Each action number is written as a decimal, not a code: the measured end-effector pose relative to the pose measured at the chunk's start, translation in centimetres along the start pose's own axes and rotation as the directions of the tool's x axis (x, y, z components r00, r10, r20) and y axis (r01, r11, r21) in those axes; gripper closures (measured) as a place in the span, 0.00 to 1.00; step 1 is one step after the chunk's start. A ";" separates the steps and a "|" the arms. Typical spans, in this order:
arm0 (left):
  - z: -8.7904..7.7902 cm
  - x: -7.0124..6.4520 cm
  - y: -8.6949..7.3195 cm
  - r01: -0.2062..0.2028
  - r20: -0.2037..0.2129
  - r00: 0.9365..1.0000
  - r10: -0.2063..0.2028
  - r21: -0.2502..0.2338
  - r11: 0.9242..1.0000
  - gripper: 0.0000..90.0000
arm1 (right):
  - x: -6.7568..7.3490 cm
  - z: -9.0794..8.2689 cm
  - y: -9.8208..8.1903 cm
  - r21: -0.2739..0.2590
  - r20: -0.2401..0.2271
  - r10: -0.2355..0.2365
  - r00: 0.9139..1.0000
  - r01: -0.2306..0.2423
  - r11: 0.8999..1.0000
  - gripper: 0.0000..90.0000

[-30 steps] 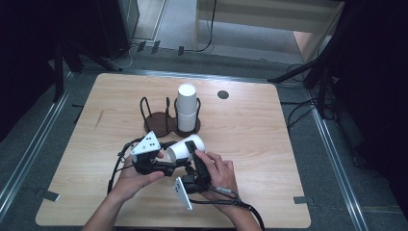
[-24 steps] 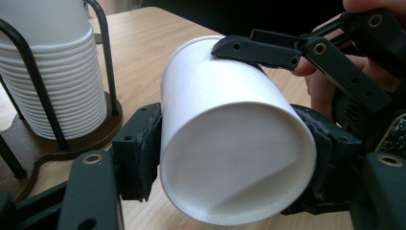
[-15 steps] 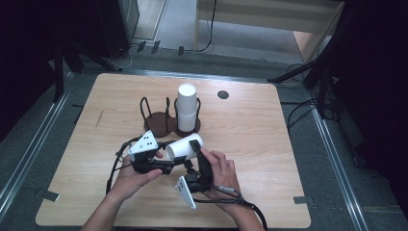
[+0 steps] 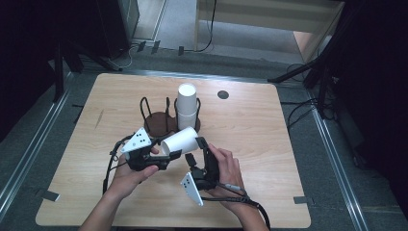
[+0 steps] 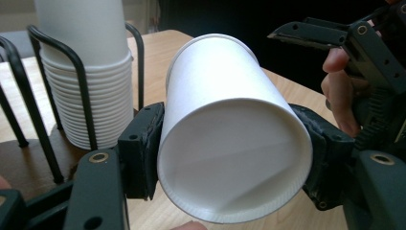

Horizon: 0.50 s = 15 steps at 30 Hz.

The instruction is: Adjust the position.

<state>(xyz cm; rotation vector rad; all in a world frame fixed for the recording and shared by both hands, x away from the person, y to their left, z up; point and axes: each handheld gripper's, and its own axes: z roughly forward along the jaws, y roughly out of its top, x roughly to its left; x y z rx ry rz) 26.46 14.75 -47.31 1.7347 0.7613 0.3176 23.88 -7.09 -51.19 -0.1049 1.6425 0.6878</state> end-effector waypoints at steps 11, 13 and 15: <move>-0.5 0.4 0.2 0.010 -0.029 1.000 -0.011 -0.026 1.000 0.38 | -0.9 -0.3 -0.4 0.011 0.014 0.077 0.997 -0.077 0.997 0.14; -0.6 0.4 0.2 0.009 -0.035 0.999 -0.010 -0.032 0.999 0.38 | -1.0 -0.3 -0.5 0.019 0.014 0.106 0.994 -0.106 0.994 0.13; -0.6 0.4 0.2 0.004 -0.051 0.999 -0.006 -0.036 0.999 0.37 | -1.0 -0.3 -0.7 0.028 0.015 0.127 0.992 -0.127 0.991 0.13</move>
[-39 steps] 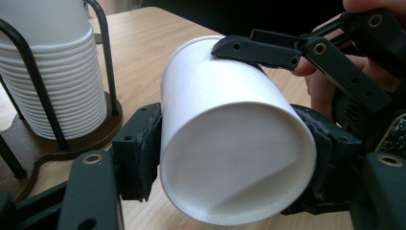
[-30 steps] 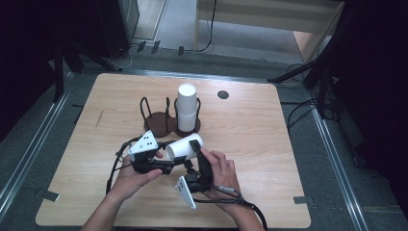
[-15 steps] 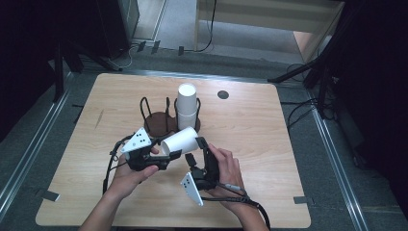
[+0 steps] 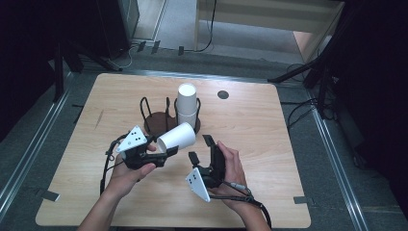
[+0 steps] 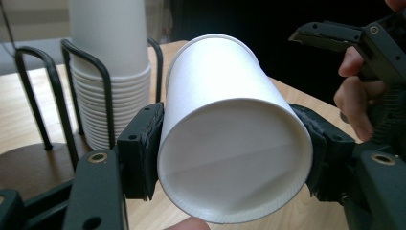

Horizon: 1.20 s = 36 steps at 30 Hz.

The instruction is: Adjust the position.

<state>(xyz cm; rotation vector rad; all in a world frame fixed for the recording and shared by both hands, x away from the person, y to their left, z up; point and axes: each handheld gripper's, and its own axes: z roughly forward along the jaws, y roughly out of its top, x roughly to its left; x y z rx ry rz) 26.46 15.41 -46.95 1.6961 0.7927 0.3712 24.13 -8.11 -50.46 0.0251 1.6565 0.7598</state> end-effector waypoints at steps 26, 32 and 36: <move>-0.8 0.5 0.0 -0.017 -0.028 0.999 0.014 -0.081 0.997 0.38 | -1.9 -0.8 1.0 0.111 0.065 0.473 0.879 -0.477 0.872 0.11; -0.7 0.4 -0.1 -0.011 -0.027 1.000 0.009 -0.084 0.996 0.38 | -2.5 -0.8 1.1 0.141 0.074 0.587 0.806 -0.591 0.794 0.10; -0.6 0.3 -0.2 -0.013 -0.032 0.999 0.010 -0.100 0.995 0.38 | -3.2 -0.9 1.2 0.133 0.087 0.669 0.738 -0.674 0.727 0.13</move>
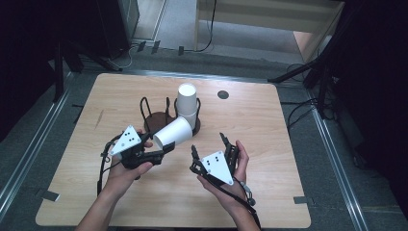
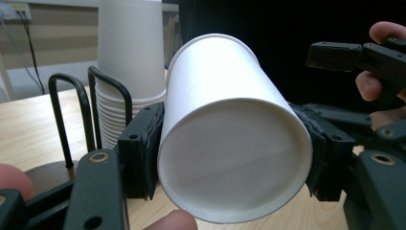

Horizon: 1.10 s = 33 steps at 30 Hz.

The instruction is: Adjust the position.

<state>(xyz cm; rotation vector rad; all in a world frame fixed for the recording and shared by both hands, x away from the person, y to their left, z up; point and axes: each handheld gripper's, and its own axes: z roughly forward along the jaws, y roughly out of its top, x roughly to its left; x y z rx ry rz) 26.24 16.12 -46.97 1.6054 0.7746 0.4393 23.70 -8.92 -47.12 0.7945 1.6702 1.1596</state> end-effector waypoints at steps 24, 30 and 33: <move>0.2 -0.1 -0.2 -0.009 -0.002 1.000 0.009 -0.024 1.000 0.38 | -0.6 0.1 0.7 0.035 -0.082 0.349 0.933 -0.348 0.937 0.07; 0.2 -0.1 -0.2 -0.011 -0.004 1.000 0.011 -0.027 1.000 0.38 | -1.0 0.0 1.1 0.078 -0.099 0.472 0.876 -0.466 0.881 0.00; 0.1 -0.1 -0.2 -0.011 -0.006 1.000 0.011 -0.032 0.999 0.38 | -1.2 0.1 1.1 0.088 -0.109 0.519 0.848 -0.512 0.855 0.00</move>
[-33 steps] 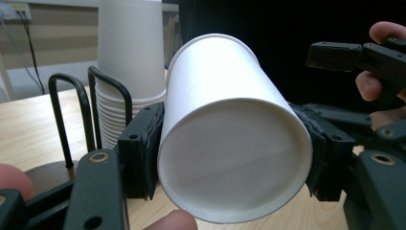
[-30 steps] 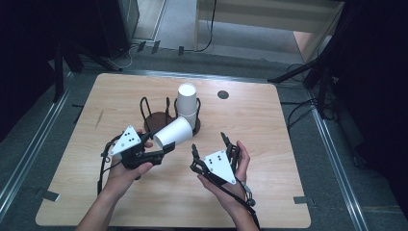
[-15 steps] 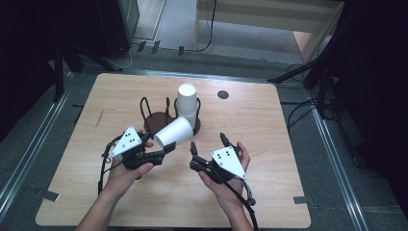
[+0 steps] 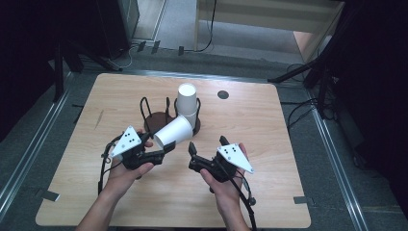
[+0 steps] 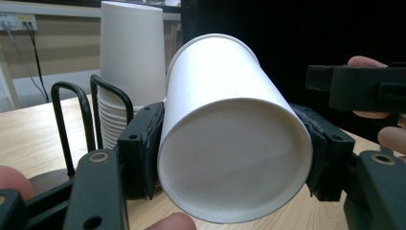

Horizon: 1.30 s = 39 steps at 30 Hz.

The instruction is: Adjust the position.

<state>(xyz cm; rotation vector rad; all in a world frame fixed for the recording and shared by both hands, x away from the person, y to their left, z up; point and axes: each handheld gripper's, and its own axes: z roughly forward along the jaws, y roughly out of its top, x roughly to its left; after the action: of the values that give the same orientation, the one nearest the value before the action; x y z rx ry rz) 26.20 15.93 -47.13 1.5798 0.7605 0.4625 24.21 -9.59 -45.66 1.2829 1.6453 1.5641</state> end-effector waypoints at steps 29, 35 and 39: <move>0.3 -0.5 -0.2 -0.030 -0.001 1.000 0.030 -0.027 0.999 0.38 | 0.7 1.1 0.3 0.094 -0.122 0.592 0.797 -0.585 0.806 0.00; 0.3 -0.6 -0.2 -0.035 0.000 0.999 0.035 -0.029 0.999 0.38 | 1.0 1.4 0.4 0.113 -0.143 0.694 0.706 -0.685 0.720 0.00; 0.3 -0.6 -0.2 -0.037 0.001 0.999 0.037 -0.035 0.999 0.38 | 1.0 1.6 0.5 0.123 -0.128 0.746 0.654 -0.736 0.666 0.00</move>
<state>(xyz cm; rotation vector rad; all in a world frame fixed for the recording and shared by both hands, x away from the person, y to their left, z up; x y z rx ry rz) 25.93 15.24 -47.29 1.5633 0.7199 0.4990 25.36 -8.08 -45.28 2.0891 1.3055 2.1420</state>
